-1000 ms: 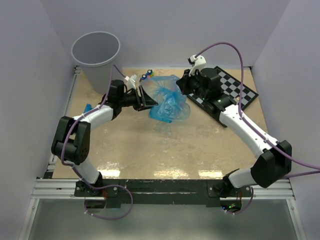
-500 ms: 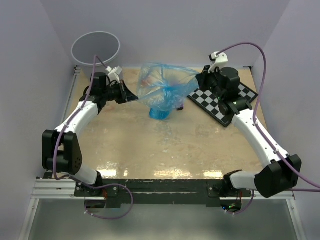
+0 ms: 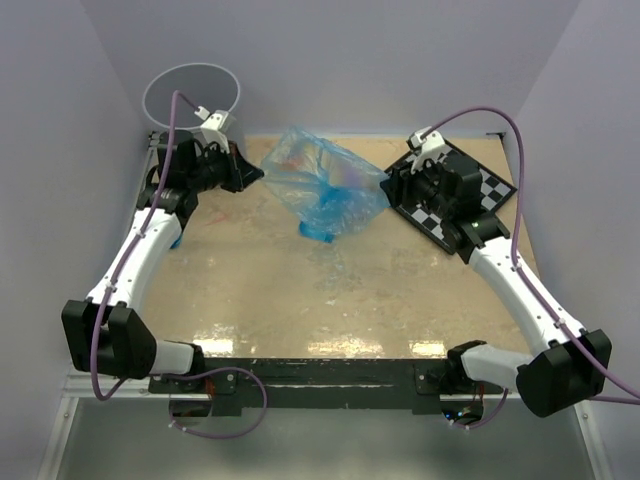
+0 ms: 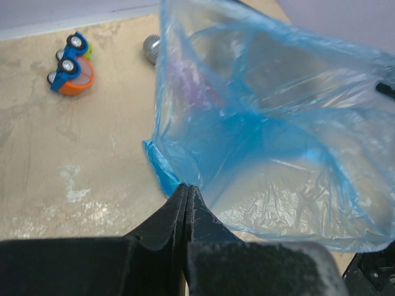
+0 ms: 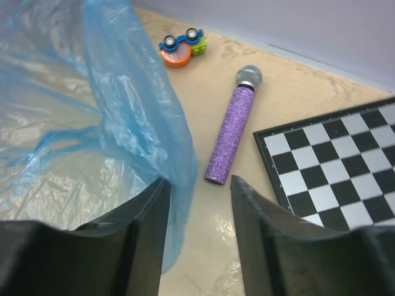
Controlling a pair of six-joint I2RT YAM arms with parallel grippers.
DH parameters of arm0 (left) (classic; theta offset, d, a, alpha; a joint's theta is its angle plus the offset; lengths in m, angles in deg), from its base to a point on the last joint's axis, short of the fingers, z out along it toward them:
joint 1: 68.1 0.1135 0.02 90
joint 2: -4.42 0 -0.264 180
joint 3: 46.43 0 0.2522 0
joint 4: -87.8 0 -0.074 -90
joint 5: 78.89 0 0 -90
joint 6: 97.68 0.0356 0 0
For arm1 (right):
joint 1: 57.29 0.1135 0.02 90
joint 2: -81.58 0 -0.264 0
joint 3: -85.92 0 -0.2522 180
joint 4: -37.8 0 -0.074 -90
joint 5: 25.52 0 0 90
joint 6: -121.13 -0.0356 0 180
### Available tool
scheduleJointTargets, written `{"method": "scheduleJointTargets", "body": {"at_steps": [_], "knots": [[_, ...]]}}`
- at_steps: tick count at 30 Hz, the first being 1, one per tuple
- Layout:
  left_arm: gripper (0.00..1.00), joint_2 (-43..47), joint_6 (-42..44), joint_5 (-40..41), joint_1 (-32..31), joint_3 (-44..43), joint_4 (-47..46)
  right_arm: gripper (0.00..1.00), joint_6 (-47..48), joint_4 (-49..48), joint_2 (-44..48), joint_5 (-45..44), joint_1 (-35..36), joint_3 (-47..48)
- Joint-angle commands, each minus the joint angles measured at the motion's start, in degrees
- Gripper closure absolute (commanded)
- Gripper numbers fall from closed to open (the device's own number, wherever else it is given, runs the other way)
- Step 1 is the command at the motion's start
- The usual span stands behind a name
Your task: Put the trash bags into the trash bin
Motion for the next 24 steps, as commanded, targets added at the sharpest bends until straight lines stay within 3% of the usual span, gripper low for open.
{"method": "scheduleJointTargets", "body": {"at_steps": [1,6,10,17,19,21,24], "knots": [[1.0,1.53,-1.29,-5.41,0.11,-0.21,-5.76,0.43,6.67,1.32,2.02,12.17,0.05,0.8],[1.0,4.07,-2.7,-8.67,0.11,2.25,-8.57,0.18,6.85,-0.25,0.36,16.66,0.22,0.63],[1.0,5.48,-1.82,-10.25,0.02,2.17,-7.96,0.07,6.5,-1.05,-1.75,19.56,1.97,2.37],[1.0,8.03,-2.09,-9.47,-0.33,2.78,-10.59,0.08,7.73,2.64,-3.6,10.34,3.47,6.25],[1.0,8.12,-1.47,-8.76,-0.42,2.52,-10.16,0.06,9.57,4.04,-3.34,15.58,3.56,6.77],[1.0,8.03,-0.07,-8.85,-0.6,2.26,-8.84,0.04,11.76,5.27,-3.34,26.19,3.82,7.82],[1.0,7.95,2.04,-9.19,-0.86,1.55,-5.86,0.02,12.65,6.33,-3.43,29.85,7.16,10.11]]}}
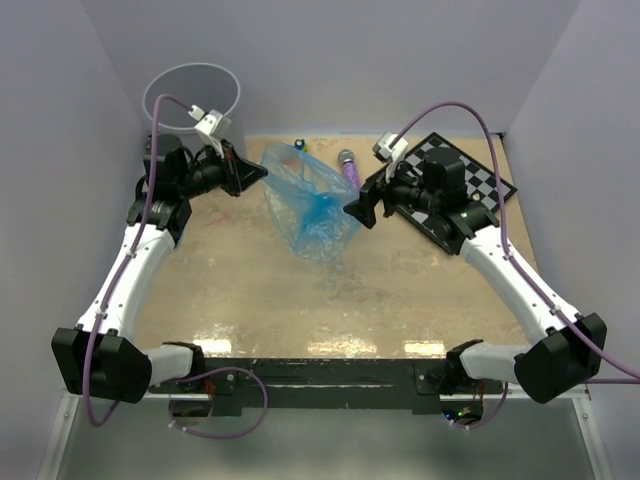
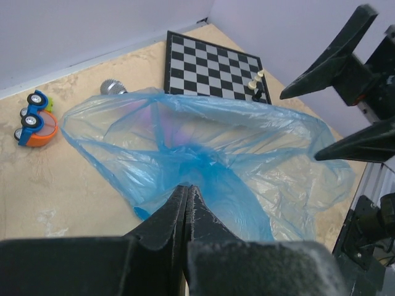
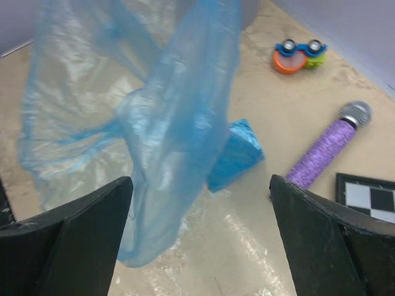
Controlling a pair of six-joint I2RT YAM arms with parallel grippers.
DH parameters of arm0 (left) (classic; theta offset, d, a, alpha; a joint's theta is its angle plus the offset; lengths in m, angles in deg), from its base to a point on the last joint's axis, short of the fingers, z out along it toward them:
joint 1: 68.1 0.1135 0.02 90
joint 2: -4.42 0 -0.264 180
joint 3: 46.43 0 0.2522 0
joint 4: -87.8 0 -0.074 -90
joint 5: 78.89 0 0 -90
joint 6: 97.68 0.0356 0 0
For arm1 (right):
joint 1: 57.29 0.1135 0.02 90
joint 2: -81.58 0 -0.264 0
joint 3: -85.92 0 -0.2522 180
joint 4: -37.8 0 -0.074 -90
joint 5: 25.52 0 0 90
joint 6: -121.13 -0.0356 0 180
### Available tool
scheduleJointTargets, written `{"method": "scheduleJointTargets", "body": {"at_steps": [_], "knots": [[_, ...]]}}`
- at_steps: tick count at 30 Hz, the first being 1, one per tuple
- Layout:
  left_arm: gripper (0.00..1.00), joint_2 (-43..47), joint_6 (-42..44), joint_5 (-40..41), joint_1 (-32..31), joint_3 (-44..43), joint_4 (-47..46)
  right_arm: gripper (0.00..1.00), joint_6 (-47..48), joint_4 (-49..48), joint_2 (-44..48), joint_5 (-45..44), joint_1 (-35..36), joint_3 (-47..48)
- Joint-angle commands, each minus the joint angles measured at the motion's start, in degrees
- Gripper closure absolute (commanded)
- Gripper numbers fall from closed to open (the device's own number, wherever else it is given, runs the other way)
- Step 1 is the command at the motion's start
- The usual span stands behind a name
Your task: Put the trash bags into the trash bin
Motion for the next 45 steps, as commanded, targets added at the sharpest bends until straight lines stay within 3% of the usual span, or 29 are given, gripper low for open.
{"method": "scheduleJointTargets", "body": {"at_steps": [1,8,14,15,17,21,23,24,25,28,32,42,44,45], "knots": [[1.0,0.67,3.97,-0.72,-0.84,-1.16,2.23,0.02,3.14,1.41,0.73,9.7,3.54,5.52],[1.0,1.54,4.77,-4.23,-2.77,-2.13,3.48,0.02,-2.56,-2.27,-2.35,4.26,5.38,5.62],[1.0,3.21,5.38,-4.94,-3.04,-2.65,3.73,0.04,-3.71,-3.07,-6.21,-10.06,5.91,4.91],[1.0,3.39,5.73,-4.85,-3.04,-2.83,4.09,0.09,-3.45,-3.33,-6.74,-12.08,5.91,4.91],[1.0,3.3,7.13,-3.8,-3.04,-3.09,5.66,0.29,-3.36,-4.21,-7.01,-14.12,5.91,5.17],[1.0,3.13,8.81,0.24,-3.04,-1.87,7.96,0.71,-5.11,-4.47,-8.15,-4.4,5.91,6.14],[0.66,3.39,6.45,5.75,-3.04,0.06,6.82,0.97,-8.61,-5.96,-8.59,-0.68,6.44,5.71],[0.44,3.91,3.91,8.57,-3.04,1.38,6.12,1.0,-10.72,-7.36,-8.42,-1.11,6.53,5.09],[0.33,4.61,1.28,10.42,-3.04,2.78,5.33,1.0,-12.4,-8.42,-8.24,-1.55,6.53,4.74],[0.2,6.37,-4.8,10.45,-3.04,7.44,2.17,1.0,-16.62,-11.84,-8.24,-1.99,6.53,4.12],[0.16,6.03,-10.43,8.25,-3.04,11.75,-0.3,1.0,-19.0,-14.58,-9.46,-1.9,6.53,5.0],[0.18,-2.04,-26.42,-3.6,-3.04,20.28,-22.6,1.0,-19.8,-14.76,-11.67,-2.69,6.53,6.06],[0.24,-4.07,-28.54,-6.69,-3.3,20.72,-27.01,1.0,-19.36,-14.67,-11.84,-3.92,6.53,6.05],[0.35,-5.47,-28.02,-7.04,-3.39,20.12,-26.41,1.0,-18.92,-14.76,-11.84,-4.53,6.53,6.06]]}}
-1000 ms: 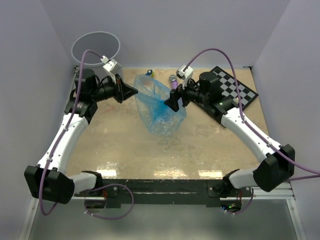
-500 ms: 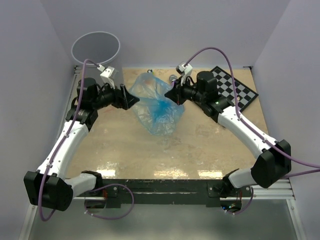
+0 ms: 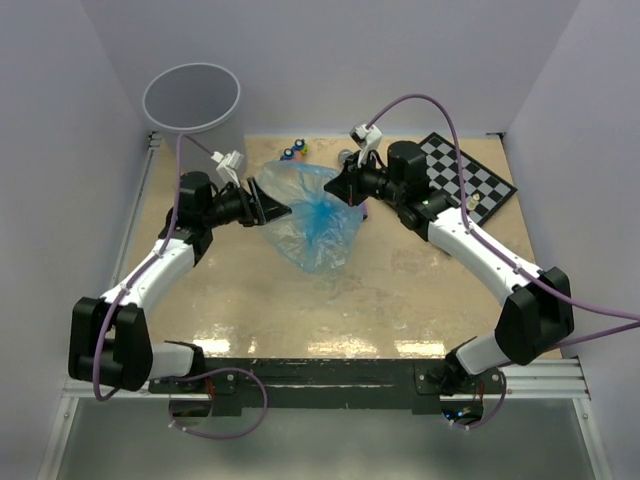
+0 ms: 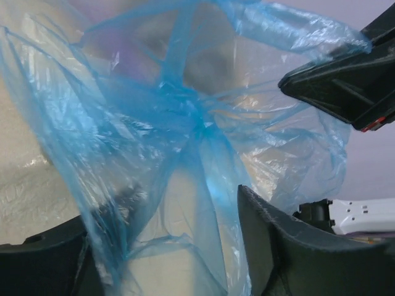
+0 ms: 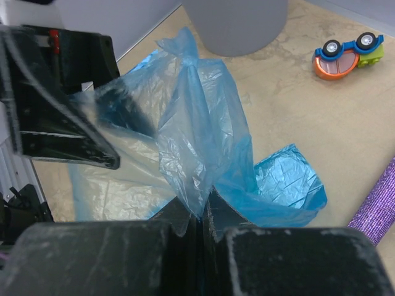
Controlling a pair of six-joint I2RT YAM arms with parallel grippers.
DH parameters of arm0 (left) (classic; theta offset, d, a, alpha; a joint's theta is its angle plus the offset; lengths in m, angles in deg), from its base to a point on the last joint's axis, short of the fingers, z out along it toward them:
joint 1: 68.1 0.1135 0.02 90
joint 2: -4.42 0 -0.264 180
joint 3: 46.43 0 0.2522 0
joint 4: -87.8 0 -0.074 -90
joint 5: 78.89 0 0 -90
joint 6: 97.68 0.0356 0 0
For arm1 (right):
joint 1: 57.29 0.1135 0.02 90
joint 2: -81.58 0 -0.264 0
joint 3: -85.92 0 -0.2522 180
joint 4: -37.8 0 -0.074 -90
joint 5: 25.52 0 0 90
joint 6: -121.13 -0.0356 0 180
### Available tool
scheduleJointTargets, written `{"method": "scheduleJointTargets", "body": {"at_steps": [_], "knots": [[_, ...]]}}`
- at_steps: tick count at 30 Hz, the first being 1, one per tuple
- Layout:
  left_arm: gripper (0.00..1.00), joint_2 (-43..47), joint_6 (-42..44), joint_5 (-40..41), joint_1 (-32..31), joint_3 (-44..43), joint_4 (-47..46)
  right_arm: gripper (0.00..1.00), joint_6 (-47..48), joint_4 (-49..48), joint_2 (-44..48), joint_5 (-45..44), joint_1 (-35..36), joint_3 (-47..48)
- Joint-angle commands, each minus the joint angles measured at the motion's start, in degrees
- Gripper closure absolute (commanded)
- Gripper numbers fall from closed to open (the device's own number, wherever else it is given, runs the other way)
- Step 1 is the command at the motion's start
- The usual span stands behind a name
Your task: Put the trash bags into the trash bin
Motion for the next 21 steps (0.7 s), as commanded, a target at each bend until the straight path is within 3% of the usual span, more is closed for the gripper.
{"method": "scheduleJointTargets", "body": {"at_steps": [1,6,9,12,15,21], "knots": [[0.44,-3.95,-5.05,-7.53,-0.44,-1.06,-10.02,1.0,0.34,-2.82,0.75,-2.28,0.1,1.73],[1.0,-5.98,7.5,-4.2,0.52,-10.46,6.65,1.0,2.53,-1.24,1.54,-7.12,-3.23,2.52],[1.0,-7.12,16.03,4.21,2.72,-17.49,19.4,1.0,3.86,-0.45,2.24,-10.89,-7.88,2.7],[1.0,-7.12,20.96,11.62,3.6,-22.07,23.38,1.0,4.82,1.31,3.29,-14.24,-10.97,1.99],[1.0,-7.65,22.03,11.81,3.6,-25.85,23.92,1.0,6.75,0.52,5.14,-15.31,-11.15,1.11],[1.0,-10.46,15.79,3.38,3.43,-33.58,18.21,1.0,9.3,1.31,6.99,-6.61,-8.61,3.21]]}}
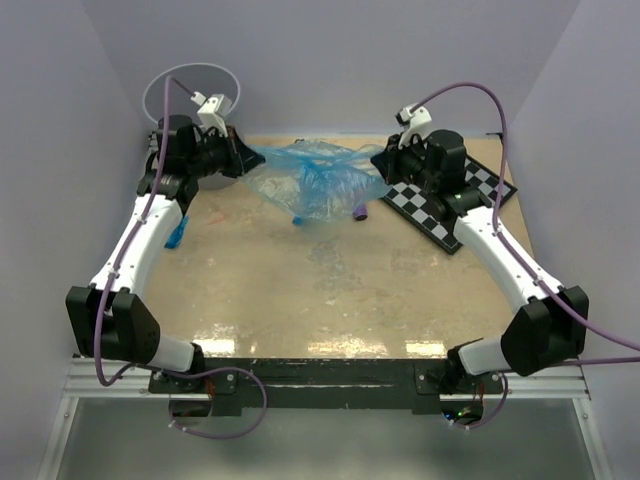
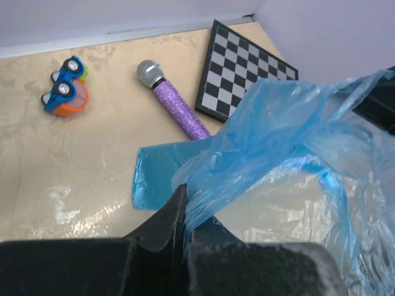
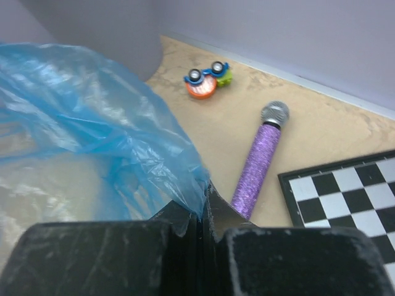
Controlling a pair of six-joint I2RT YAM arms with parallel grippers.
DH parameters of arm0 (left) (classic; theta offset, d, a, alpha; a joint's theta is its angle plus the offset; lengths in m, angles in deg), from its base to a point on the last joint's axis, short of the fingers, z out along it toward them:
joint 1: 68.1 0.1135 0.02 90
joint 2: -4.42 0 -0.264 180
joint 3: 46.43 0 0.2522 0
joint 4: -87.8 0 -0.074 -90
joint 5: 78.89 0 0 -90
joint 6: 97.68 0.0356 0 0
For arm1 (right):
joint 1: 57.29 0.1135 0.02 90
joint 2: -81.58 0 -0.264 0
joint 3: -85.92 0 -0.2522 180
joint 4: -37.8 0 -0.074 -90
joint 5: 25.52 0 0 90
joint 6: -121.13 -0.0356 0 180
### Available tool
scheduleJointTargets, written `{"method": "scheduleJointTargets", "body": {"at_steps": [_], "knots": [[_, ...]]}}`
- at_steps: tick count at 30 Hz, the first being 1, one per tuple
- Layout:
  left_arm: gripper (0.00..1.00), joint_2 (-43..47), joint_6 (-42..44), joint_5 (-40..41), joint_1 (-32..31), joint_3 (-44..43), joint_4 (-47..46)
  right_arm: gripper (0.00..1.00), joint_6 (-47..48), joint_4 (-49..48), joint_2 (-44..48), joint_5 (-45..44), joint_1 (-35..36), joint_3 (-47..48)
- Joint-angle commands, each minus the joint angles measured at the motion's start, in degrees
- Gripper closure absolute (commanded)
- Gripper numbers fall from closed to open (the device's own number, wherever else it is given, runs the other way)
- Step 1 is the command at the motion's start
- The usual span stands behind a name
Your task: Put the trash bags into the trash bin
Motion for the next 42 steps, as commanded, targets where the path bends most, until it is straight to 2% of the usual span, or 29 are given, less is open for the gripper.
{"method": "scheduleJointTargets", "body": {"at_steps": [1,8,11,13,15,18,21,23,25,30,32,33,35,36,37,39,40,41,42], "knots": [[1.0,-2.18,-2.2,-5.78,-0.05,-7.29,-3.19,1.0,3.1,-0.85,3.14,4.43,2.59,3.92],[1.0,-3.59,-1.24,-8.26,-1.89,-9.07,-4.51,1.0,2.05,-0.6,1.04,4.79,2.94,9.89],[1.0,-3.76,2.72,-6.51,-2.16,-8.89,-0.75,1.0,2.39,1.6,-0.11,0.6,2.77,10.6],[1.0,-3.76,3.16,-4.48,-2.16,-6.79,2.16,1.0,2.83,3.09,-0.55,-1.44,2.86,9.56],[1.0,-3.76,2.64,-7.37,-2.68,-3.89,3.22,1.0,4.5,5.02,-1.16,-0.66,2.86,8.41],[1.0,-2.45,-1.66,-8.78,-3.82,2.16,0.51,1.0,5.3,7.14,-1.6,3.19,3.03,5.69],[1.0,-3.93,-0.1,-8.97,-4.62,2.72,-0.47,1.0,9.59,8.45,-3.97,2.77,2.95,6.29],[1.0,-9.36,4.45,-5.55,-4.44,-3.32,4.77,1.0,15.55,10.38,-7.47,2.68,3.03,11.02],[1.0,-16.9,7.37,-2.03,-3.83,-15.51,11.01,1.0,19.95,13.01,-12.74,0.76,2.68,18.91],[1.0,-28.61,10.8,1.84,-2.33,-43.38,9.38,1.0,23.49,13.92,-26.63,-3.99,1.1,47.54],[1.0,-31.0,12.73,2.99,-2.33,-54.02,5.88,1.0,23.75,11.46,-30.16,-3.91,0.92,57.15],[1.0,-31.18,13.87,3.52,-2.33,-56.5,2.38,1.0,23.67,9.62,-30.6,-3.91,0.92,60.93],[1.0,-28.13,15.02,5.27,-2.33,-55.58,-8.05,1.0,22.01,3.66,-29.56,-4.87,0.84,64.65],[1.0,-24.72,15.63,6.58,-2.42,-51.82,-15.16,1.0,21.3,-1.07,-27.38,-4.62,1.01,63.96],[1.0,-21.38,16.42,7.47,-2.51,-47.61,-22.98,1.0,20.51,-7.73,-23.96,-3.92,1.18,61.52],[1.0,-15.13,19.05,10.19,-3.73,-40.39,-36.8,0.98,20.5,-24.4,-15.45,-1.99,2.06,46.8],[0.98,-12.49,24.81,11.42,-5.13,-37.4,-43.64,0.97,21.98,-32.68,-11.23,-0.93,2.94,40.29],[0.96,-10.46,29.48,11.69,-6.97,-35.63,-46.76,0.96,24.87,-39.63,-7.27,0.47,4.6,34.05],[0.95,-8.88,33.44,11.69,-8.64,-33.7,-48.35,0.97,29.68,-42.4,-4.62,1.0,6.79,30.07]]}}
